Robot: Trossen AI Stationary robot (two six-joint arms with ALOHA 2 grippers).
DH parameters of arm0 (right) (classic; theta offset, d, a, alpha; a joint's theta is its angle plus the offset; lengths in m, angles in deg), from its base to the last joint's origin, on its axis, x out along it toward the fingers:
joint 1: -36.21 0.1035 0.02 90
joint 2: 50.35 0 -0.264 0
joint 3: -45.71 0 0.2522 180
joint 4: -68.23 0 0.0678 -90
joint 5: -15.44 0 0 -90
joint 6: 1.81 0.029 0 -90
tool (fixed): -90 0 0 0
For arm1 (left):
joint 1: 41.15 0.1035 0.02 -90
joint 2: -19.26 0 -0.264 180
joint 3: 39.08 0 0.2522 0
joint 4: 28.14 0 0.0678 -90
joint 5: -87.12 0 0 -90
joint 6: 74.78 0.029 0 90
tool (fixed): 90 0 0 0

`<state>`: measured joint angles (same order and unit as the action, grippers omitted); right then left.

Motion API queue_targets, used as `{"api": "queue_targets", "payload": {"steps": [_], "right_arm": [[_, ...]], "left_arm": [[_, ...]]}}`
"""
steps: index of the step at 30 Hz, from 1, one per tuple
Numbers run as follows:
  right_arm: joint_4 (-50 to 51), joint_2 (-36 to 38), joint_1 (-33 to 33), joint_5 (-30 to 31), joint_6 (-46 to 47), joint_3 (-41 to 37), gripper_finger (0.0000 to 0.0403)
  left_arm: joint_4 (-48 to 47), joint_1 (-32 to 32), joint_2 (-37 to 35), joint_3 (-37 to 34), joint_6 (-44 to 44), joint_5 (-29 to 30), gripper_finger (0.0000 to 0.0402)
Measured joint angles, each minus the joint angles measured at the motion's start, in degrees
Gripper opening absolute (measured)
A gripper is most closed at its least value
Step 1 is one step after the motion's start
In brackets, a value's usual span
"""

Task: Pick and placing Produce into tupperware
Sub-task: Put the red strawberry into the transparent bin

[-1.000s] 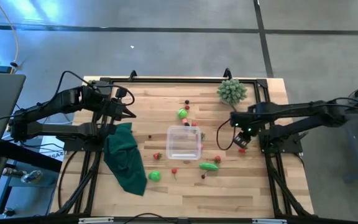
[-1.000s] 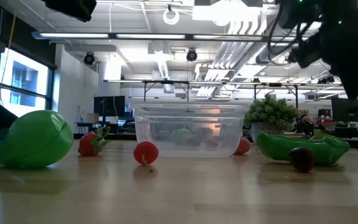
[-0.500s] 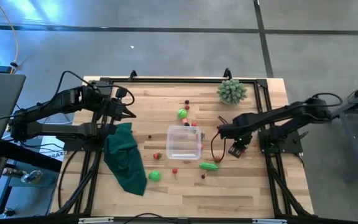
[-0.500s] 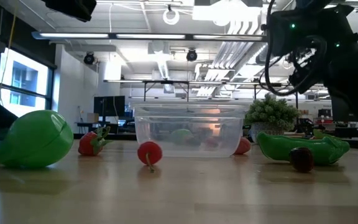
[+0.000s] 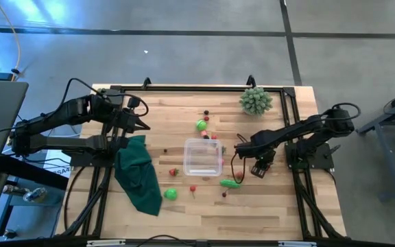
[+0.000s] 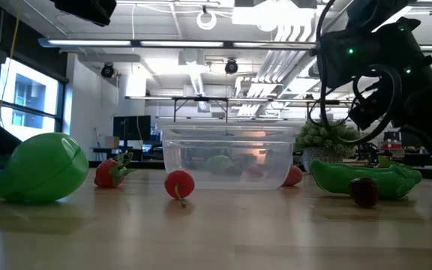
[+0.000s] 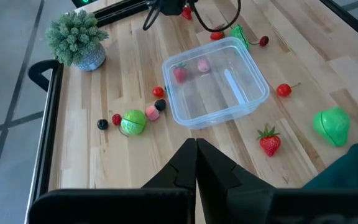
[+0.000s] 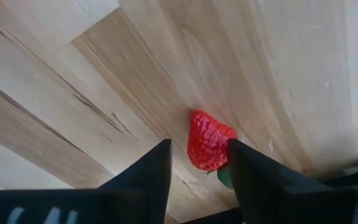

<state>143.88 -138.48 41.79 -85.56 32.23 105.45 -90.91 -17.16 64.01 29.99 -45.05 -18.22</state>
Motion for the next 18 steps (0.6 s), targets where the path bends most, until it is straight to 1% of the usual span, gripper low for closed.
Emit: {"api": "queue_targets", "payload": {"steps": [5,9,12,18], "right_arm": [[0.7,0.0,0.0,0.9,0.5,0.0,0.0198],[1.5,0.0,0.0,1.9,0.4,0.0,0.0223],[1.7,0.0,0.0,2.8,-0.1,0.0,0.0232],[1.9,0.0,0.2,3.0,-1.1,0.0,0.0234]], "left_arm": [[0.0,0.0,0.0,0.0,0.0,0.0,0.0001],[0.0,0.0,0.0,0.0,0.0,0.0,0.0001],[0.0,0.0,0.0,0.0,0.0,0.0,0.0001],[0.0,0.0,0.0,0.0,0.0,0.0,0.0001]]}}
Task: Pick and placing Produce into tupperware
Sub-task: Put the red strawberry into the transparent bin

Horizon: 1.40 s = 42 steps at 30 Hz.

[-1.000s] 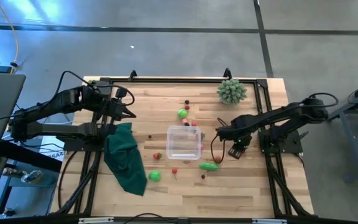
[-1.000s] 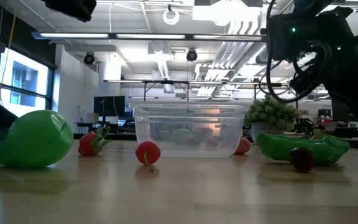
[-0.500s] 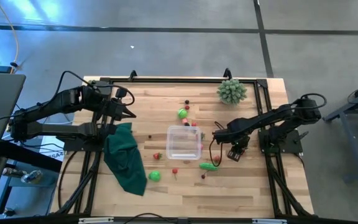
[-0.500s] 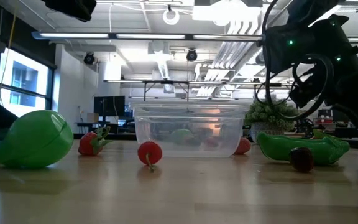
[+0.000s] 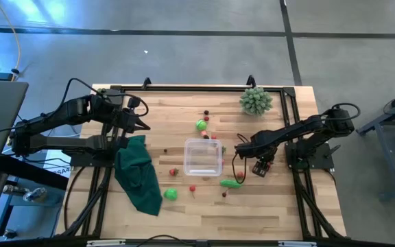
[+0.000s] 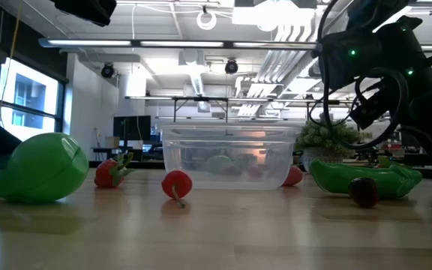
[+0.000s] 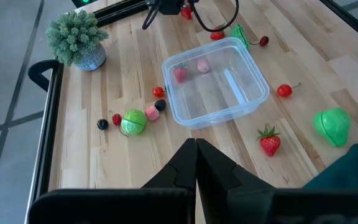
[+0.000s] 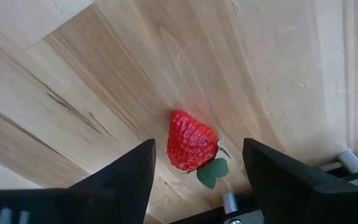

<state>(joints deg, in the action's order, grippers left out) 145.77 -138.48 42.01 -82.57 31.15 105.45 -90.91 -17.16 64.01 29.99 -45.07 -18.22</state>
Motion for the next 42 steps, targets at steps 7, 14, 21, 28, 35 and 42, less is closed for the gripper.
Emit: {"api": "queue_targets", "payload": {"steps": [7,14,21,28,35,42], "right_arm": [[0.5,0.0,2.0,-0.6,-0.5,0.0,0.0234],[0.3,-2.3,3.3,-0.1,-1.0,0.0,0.0234],[-0.7,-5.0,3.3,-2.3,-2.3,0.0,0.0234],[-2.3,-5.7,3.3,-3.7,-2.4,0.0,0.0231],[-3.3,-5.7,3.3,-4.1,-1.9,0.0,0.0204],[-3.6,-5.7,3.3,-4.1,-0.9,0.0,0.0172]], "left_arm": [[0.0,0.0,0.0,0.0,0.0,0.0,0.0001],[0.0,0.0,0.0,0.0,0.0,0.0,0.0001],[0.0,0.0,0.0,0.0,0.0,0.0,0.0001],[0.0,0.0,0.0,0.0,0.0,0.0,0.0001],[0.0,0.0,0.0,0.0,0.0,0.0,0.0001],[0.0,0.0,0.0,0.0,0.0,0.0,0.0001]]}}
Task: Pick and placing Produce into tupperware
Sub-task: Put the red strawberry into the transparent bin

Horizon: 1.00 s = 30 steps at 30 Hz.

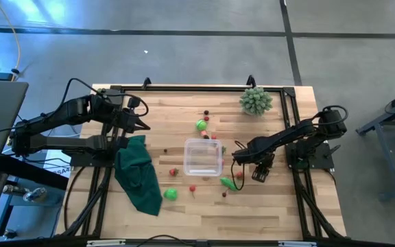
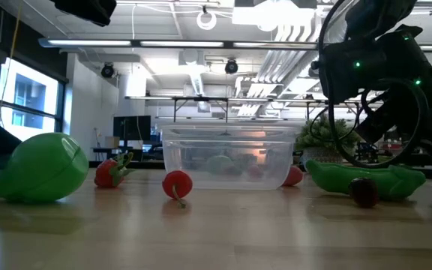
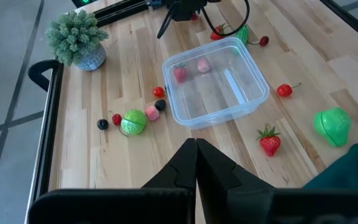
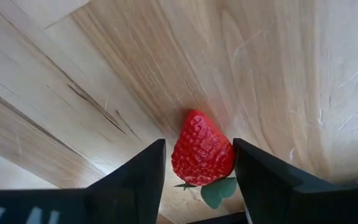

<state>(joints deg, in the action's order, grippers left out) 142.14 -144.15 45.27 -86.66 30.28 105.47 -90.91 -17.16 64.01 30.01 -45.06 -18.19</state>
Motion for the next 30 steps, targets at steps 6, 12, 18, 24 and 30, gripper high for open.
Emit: {"api": "queue_targets", "payload": {"steps": [6,12,18,24,30], "right_arm": [[0.1,0.0,0.0,0.0,0.0,0.0,0.0144],[0.1,0.0,0.0,0.0,0.7,0.0,0.0137],[-0.8,0.1,0.0,0.3,0.7,0.0,0.0136],[-2.0,3.0,0.0,1.8,1.6,0.0,0.0135],[-2.2,11.1,0.0,4.6,6.0,1.1,0.0135]], "left_arm": [[0.0,0.0,0.0,0.0,0.0,0.0,0.0001],[0.0,0.0,0.0,0.0,0.0,0.0,0.0001],[0.0,0.0,0.0,0.0,0.0,0.0,0.0001],[0.0,0.0,0.0,0.0,0.0,0.0,0.0001],[0.0,0.0,0.0,0.0,0.0,0.0,0.0001]]}}
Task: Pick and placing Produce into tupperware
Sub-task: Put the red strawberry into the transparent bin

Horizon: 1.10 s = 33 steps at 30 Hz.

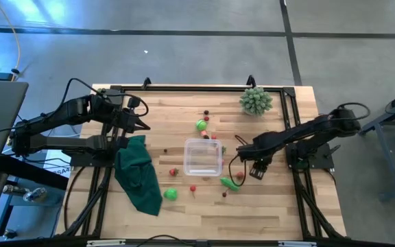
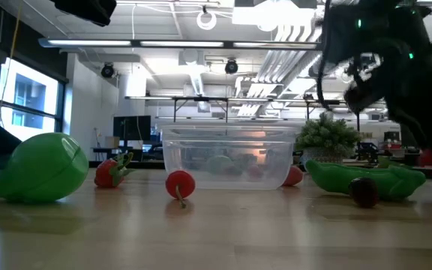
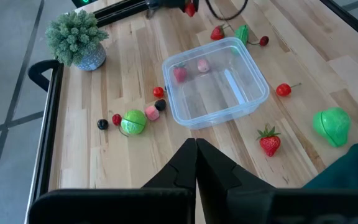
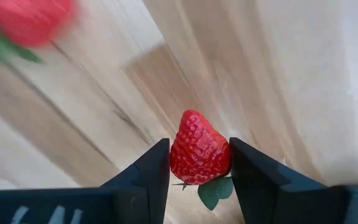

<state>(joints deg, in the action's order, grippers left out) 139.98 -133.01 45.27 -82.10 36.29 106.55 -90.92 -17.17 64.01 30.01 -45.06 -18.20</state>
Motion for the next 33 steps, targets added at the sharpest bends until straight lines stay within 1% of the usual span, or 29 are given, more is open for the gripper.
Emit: {"api": "queue_targets", "payload": {"steps": [4,8,12,14,17,20,23,27,30,33], "right_arm": [[0.0,6.3,0.0,5.1,0.6,3.6,0.0135],[-3.8,11.6,0.0,12.5,0.1,9.3,0.0135],[-9.6,14.0,-0.2,19.6,-3.7,16.1,0.0135],[-11.2,13.8,-0.9,21.1,-6.8,20.0,0.0135],[-13.7,11.9,-2.9,21.1,-11.4,25.1,0.0135],[-14.4,8.1,-5.5,20.1,-15.0,29.8,0.0135],[-15.2,2.3,-8.0,16.2,-18.3,33.6,0.0135],[-15.9,-7.5,-9.9,10.2,-20.8,37.3,0.0135],[-15.1,-14.2,-10.5,6.1,-22.0,38.8,0.0135],[-14.7,-20.1,-10.6,3.3,-22.8,39.1,0.0135]], "left_arm": [[0.0,0.0,0.0,0.0,0.0,0.0,0.0001],[0.0,0.0,0.0,0.0,0.0,0.0,0.0001],[0.0,0.0,0.0,0.0,0.0,0.0,0.0001],[0.0,0.0,0.0,0.0,0.0,0.0,0.0001],[0.0,0.0,0.0,0.0,0.0,0.0,0.0001],[0.0,0.0,0.0,0.0,0.0,0.0,0.0001],[0.0,0.0,0.0,0.0,0.0,0.0,0.0001],[0.0,0.0,0.0,0.0,0.0,0.0,0.0001],[0.0,0.0,0.0,0.0,0.0,0.0,0.0001],[0.0,0.0,0.0,0.0,0.0,0.0,0.0001]]}}
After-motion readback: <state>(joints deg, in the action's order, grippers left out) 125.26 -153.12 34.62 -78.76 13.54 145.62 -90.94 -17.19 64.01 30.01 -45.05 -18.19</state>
